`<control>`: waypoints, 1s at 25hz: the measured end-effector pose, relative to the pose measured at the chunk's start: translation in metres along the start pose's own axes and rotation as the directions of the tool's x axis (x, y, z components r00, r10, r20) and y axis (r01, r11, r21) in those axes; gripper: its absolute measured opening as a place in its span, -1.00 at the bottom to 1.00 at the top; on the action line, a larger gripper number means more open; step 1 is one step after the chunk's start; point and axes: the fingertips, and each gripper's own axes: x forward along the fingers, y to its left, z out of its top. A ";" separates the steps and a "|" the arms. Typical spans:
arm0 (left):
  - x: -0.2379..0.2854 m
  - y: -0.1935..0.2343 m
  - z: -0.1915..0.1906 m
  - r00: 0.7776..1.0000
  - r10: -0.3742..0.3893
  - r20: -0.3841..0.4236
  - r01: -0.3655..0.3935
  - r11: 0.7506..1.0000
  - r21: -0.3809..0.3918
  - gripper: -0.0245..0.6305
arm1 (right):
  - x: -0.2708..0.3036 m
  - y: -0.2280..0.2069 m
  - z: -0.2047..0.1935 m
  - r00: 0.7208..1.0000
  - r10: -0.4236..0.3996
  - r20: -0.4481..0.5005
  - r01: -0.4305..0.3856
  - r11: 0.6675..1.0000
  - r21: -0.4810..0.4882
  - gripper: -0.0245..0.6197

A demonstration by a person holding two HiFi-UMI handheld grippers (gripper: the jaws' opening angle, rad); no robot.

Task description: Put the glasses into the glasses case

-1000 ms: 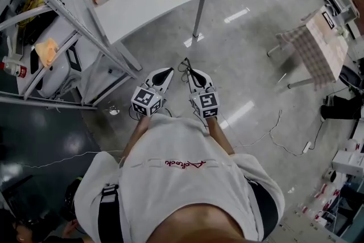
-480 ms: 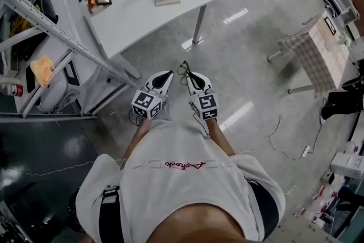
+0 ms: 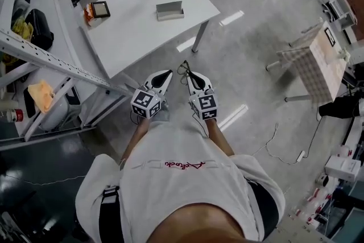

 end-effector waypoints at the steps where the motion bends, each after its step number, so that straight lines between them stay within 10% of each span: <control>1: 0.004 0.009 0.004 1.000 -0.002 0.001 0.002 1.000 -0.001 -0.90 | 0.009 -0.003 0.004 1.000 -0.002 -0.002 0.002 1.000 -0.002 -0.82; 25: 0.060 0.166 0.032 0.999 -0.048 -0.012 0.048 0.998 -0.051 -0.90 | 0.164 -0.042 0.035 0.996 -0.070 -0.046 0.069 0.997 -0.016 -0.82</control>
